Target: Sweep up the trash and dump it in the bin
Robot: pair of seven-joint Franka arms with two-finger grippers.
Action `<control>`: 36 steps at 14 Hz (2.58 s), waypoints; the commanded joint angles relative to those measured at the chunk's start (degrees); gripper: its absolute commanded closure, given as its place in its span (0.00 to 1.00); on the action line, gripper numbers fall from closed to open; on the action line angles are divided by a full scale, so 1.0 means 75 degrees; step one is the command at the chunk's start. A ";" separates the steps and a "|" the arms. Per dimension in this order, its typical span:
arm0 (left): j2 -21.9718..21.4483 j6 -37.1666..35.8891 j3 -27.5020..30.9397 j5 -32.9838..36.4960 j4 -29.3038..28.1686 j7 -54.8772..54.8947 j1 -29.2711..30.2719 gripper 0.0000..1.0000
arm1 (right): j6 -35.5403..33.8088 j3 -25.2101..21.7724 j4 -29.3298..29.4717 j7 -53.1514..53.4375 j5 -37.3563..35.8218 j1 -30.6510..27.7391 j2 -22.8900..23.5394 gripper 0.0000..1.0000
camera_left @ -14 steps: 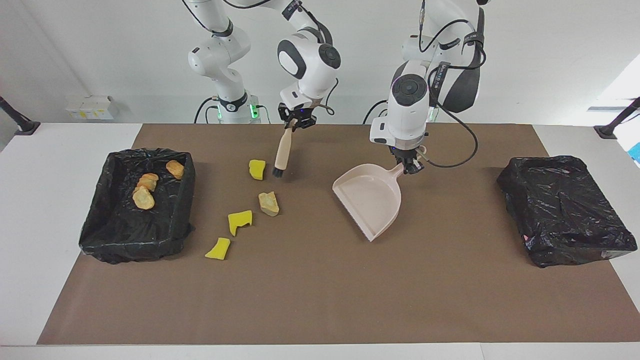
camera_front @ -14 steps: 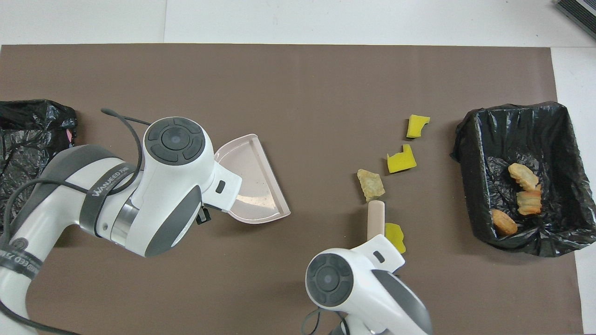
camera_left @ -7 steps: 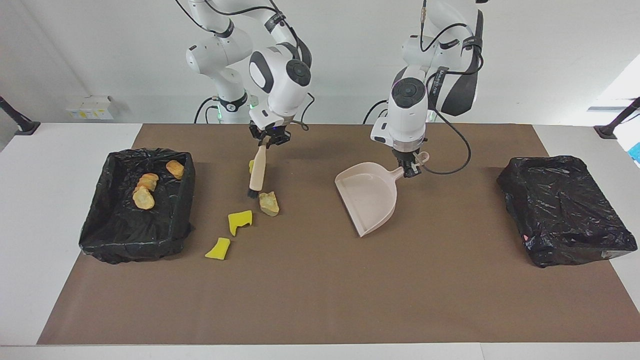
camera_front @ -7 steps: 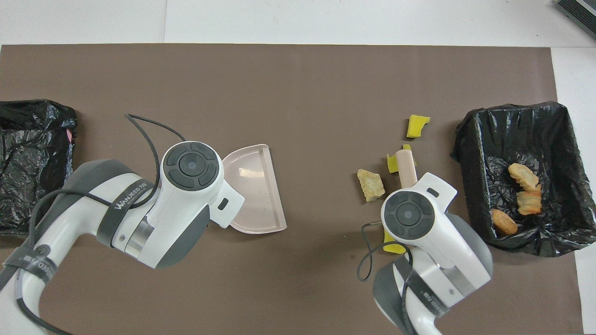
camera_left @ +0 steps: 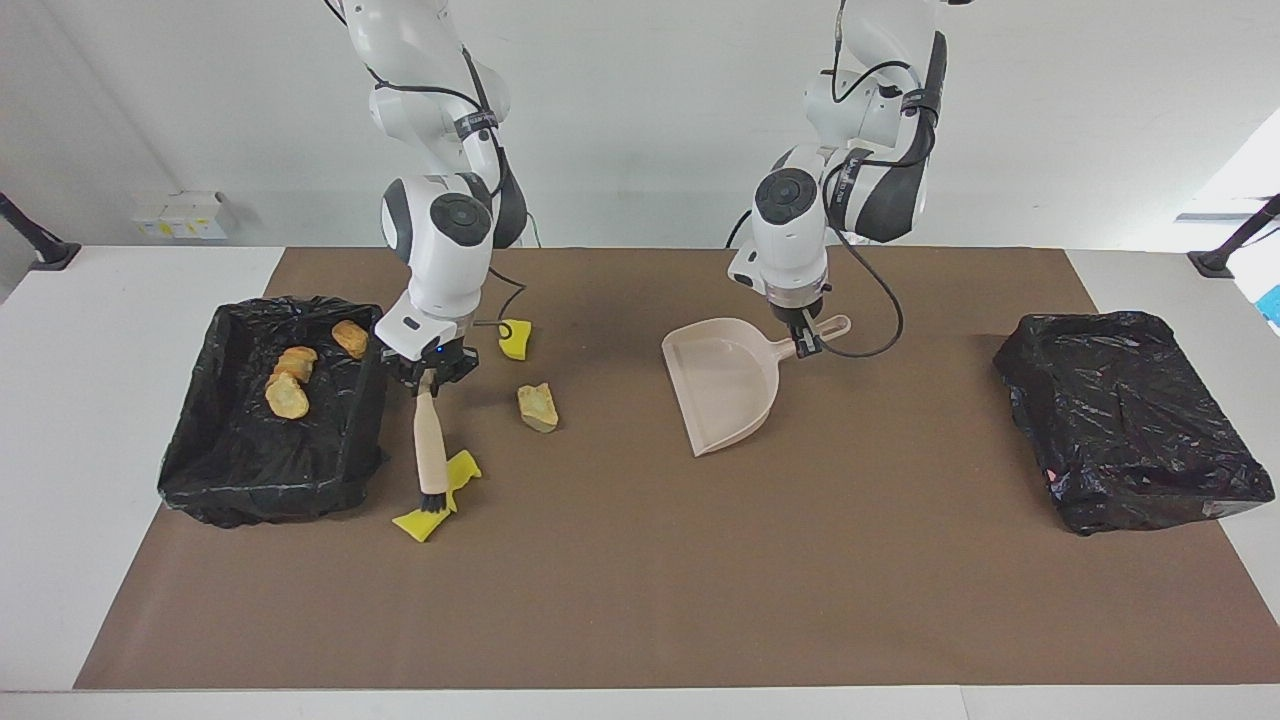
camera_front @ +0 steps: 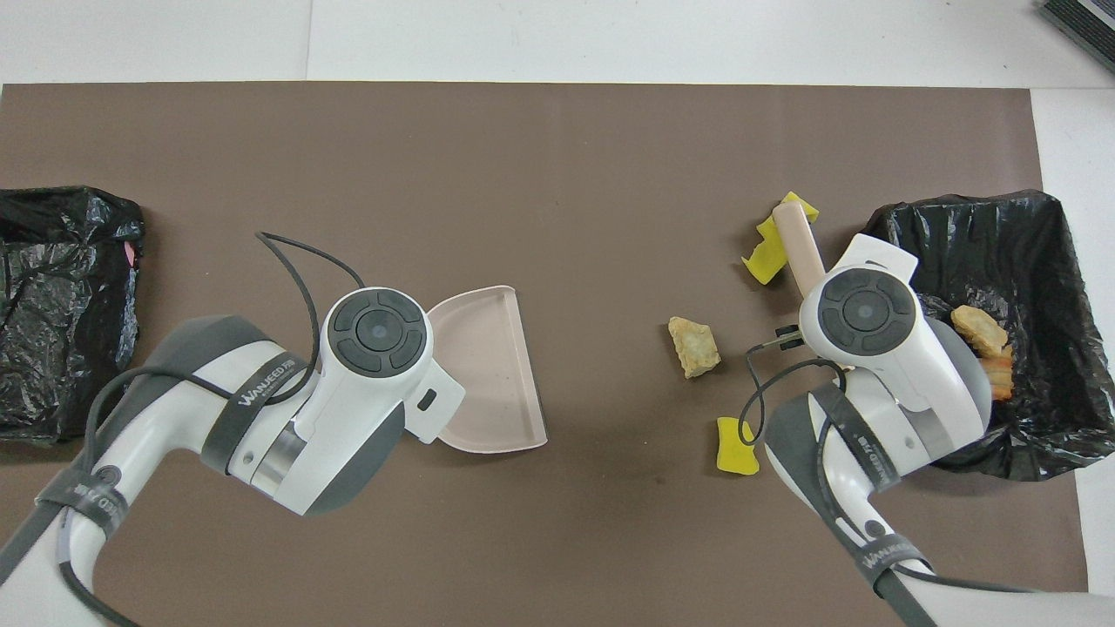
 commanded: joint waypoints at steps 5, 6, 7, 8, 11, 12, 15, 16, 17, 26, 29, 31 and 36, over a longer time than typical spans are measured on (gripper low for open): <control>-0.0310 -0.0062 0.0055 0.0129 -0.0375 0.0056 -0.0135 1.00 | -0.0326 0.0460 0.0167 -0.0804 0.1279 0.0069 0.0346 1.00; -0.0310 -0.0074 0.0055 0.0129 -0.0375 0.0055 -0.0135 1.00 | -0.0538 0.0589 0.0249 -0.0817 0.1679 0.0256 0.0334 1.00; -0.0310 -0.0086 0.0055 0.0129 -0.0375 0.0055 -0.0135 1.00 | -0.0772 0.0637 0.0366 -0.0806 0.1973 0.0490 0.0334 1.00; -0.0310 -0.0074 0.0055 0.0129 -0.0375 0.0044 -0.0135 1.00 | -0.0925 0.0672 0.0483 -0.0771 0.2289 0.0724 0.0334 1.00; -0.0310 -0.0074 0.0055 0.0117 -0.0375 0.0044 -0.0135 1.00 | -0.1673 0.0673 0.1336 -0.0700 0.3054 0.0984 0.0322 1.00; -0.0310 -0.0062 0.0055 0.0117 -0.0387 0.0044 -0.0135 1.00 | -0.2025 0.0661 0.1700 -0.0770 0.3054 0.0903 0.0346 1.00; -0.0310 -0.0051 0.0055 0.0117 -0.0399 0.0044 -0.0135 1.00 | -0.2017 0.0579 0.1681 -0.0770 0.2914 0.0506 0.0323 1.00; -0.0310 -0.0039 0.0055 0.0117 -0.0422 0.0044 -0.0135 1.00 | -0.1935 0.0602 0.1564 -0.0840 0.2925 0.0214 0.0322 1.00; -0.0321 -0.0027 0.0055 0.0117 -0.0434 0.0044 -0.0135 1.00 | -0.1633 0.0602 0.1400 -0.1096 0.2949 -0.0033 0.0299 1.00; -0.0357 0.0043 0.0055 0.0105 -0.0493 -0.0155 -0.0123 1.00 | -0.0083 0.0649 0.0753 -0.1216 0.3066 0.0455 0.0955 1.00; -0.0357 0.0066 0.0055 0.0105 -0.0504 -0.0155 -0.0123 1.00 | -0.0270 0.0719 0.0918 -0.1425 0.3078 0.1087 0.0979 1.00; -0.0357 0.0078 0.0055 0.0105 -0.0504 -0.0167 -0.0123 1.00 | -0.0492 0.0952 0.0918 -0.1461 0.3217 0.1323 0.0944 1.00; -0.0357 0.0113 0.0055 0.0082 -0.0504 -0.0260 -0.0112 1.00 | -0.0623 0.1878 0.0918 -0.2001 0.4620 0.1336 0.0838 1.00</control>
